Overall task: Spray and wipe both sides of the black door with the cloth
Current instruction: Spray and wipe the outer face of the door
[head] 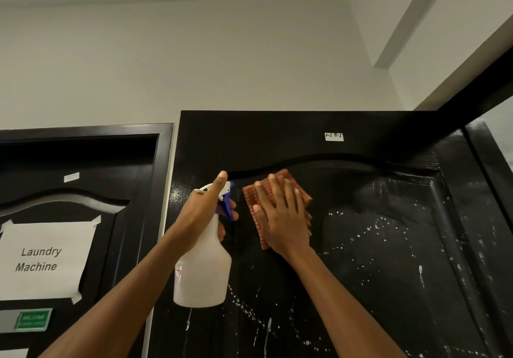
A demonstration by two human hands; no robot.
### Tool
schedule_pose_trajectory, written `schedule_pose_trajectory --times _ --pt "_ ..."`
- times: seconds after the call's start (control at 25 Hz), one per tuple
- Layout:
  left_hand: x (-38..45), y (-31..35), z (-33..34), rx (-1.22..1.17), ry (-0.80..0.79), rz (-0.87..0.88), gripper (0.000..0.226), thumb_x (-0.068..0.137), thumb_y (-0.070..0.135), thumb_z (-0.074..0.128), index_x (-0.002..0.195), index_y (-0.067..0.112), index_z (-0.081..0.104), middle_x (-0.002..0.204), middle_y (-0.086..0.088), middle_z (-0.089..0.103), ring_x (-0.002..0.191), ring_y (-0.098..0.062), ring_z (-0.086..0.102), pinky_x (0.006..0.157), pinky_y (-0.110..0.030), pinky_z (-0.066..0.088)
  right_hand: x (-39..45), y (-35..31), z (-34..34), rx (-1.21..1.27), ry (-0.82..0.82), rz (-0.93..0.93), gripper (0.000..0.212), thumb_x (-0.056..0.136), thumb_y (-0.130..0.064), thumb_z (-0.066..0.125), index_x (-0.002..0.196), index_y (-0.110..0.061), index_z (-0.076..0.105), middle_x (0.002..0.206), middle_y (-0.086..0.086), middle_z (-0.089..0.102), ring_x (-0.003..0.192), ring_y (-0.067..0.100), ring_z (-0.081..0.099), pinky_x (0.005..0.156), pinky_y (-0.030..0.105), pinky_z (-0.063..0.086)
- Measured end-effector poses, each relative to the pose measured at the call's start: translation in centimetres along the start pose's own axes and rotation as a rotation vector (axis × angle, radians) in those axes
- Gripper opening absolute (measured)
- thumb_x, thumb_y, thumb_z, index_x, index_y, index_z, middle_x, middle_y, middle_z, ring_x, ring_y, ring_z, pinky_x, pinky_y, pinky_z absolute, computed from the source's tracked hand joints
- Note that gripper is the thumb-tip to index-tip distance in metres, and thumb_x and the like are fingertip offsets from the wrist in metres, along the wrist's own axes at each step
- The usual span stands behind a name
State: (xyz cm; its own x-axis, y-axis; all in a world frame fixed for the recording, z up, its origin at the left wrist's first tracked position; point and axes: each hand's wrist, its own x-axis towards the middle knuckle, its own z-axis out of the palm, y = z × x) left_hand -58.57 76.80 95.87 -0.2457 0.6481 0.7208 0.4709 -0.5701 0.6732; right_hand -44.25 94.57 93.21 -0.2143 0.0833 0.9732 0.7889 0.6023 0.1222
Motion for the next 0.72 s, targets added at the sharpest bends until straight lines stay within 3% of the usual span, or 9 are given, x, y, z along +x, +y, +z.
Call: schedule_pose_trajectory --times 0.08,0.16,0.32,0.44,0.48,0.52,0.64,0.72 --pt "0.1 -0.6 -0.3 0.013 0.008 0.010 0.072 0.090 0.070 0.038 0.100 0.005 0.068 0.086 -0.012 0.076 0.050 -0.016 0.065 0.054 -0.031 0.053 2.1 0.9 -0.8 -0.025 -0.061 -0.158 0.060 0.107 -0.055 0.021 0.162 -0.039 0.004 0.172 -0.003 -0.001 0.158 0.025 -0.003 0.127 0.048 -0.002" --pt "0.1 -1.0 -0.4 0.018 -0.008 0.009 0.074 0.090 0.070 0.038 0.099 0.004 0.068 0.086 -0.013 0.075 0.049 -0.018 0.063 0.053 -0.031 0.053 3.8 3.1 -1.6 -0.042 -0.036 -0.166 0.058 0.106 -0.056 0.023 0.161 -0.040 0.015 0.171 -0.005 0.010 0.157 0.023 0.006 0.127 0.045 0.000" --pt "-0.6 -1.3 -0.4 -0.004 -0.028 0.002 0.073 0.092 0.068 0.038 0.100 0.001 0.067 0.084 -0.014 0.075 0.047 -0.021 0.061 0.047 -0.029 0.053 3.8 8.8 -2.4 -0.045 0.199 0.239 0.060 0.105 -0.054 0.020 0.158 -0.030 0.034 0.168 0.002 0.026 0.155 0.029 0.018 0.126 0.052 0.013" --pt "-1.0 -1.2 0.0 -0.013 -0.043 0.023 0.074 0.093 0.068 0.037 0.101 0.000 0.067 0.085 -0.014 0.075 0.046 -0.021 0.061 0.047 -0.029 0.053 4.3 8.6 -2.9 0.035 0.185 0.623 0.061 0.107 -0.051 0.018 0.163 -0.027 0.018 0.171 0.008 0.007 0.157 0.033 0.002 0.126 0.055 0.003" --pt "-1.1 -1.1 0.1 -0.016 -0.043 0.024 0.074 0.092 0.068 0.037 0.101 0.000 0.067 0.085 -0.014 0.075 0.046 -0.021 0.060 0.047 -0.029 0.052 4.8 7.2 -2.9 0.056 0.175 0.669 0.062 0.107 -0.051 0.017 0.164 -0.026 0.014 0.172 0.009 0.003 0.157 0.034 -0.002 0.126 0.056 0.001" --pt "-1.1 -0.9 0.4 -0.022 -0.045 0.026 0.074 0.092 0.068 0.037 0.101 0.001 0.067 0.085 -0.014 0.075 0.046 -0.021 0.060 0.047 -0.029 0.052 5.1 5.6 -2.7 0.053 0.171 0.610 0.062 0.107 -0.052 0.017 0.163 -0.025 0.014 0.171 0.010 0.003 0.157 0.035 -0.001 0.126 0.057 0.001" --pt "-1.0 0.1 1.4 -0.032 -0.044 0.036 0.072 0.092 0.068 0.038 0.100 0.003 0.067 0.085 -0.014 0.075 0.046 -0.020 0.060 0.048 -0.029 0.052 4.3 2.2 -1.5 -0.040 0.060 -0.011 0.062 0.106 -0.052 0.023 0.162 -0.026 0.022 0.170 0.004 0.017 0.156 0.031 0.014 0.126 0.053 0.008" --pt "-0.9 0.6 2.6 -0.027 -0.046 0.036 0.072 0.092 0.069 0.037 0.099 0.005 0.068 0.085 -0.014 0.075 0.046 -0.019 0.060 0.050 -0.030 0.052 4.2 3.4 -2.3 -0.043 -0.039 -0.271 0.059 0.106 -0.052 0.029 0.161 -0.030 0.024 0.168 -0.003 0.022 0.155 0.025 0.019 0.126 0.048 0.010"
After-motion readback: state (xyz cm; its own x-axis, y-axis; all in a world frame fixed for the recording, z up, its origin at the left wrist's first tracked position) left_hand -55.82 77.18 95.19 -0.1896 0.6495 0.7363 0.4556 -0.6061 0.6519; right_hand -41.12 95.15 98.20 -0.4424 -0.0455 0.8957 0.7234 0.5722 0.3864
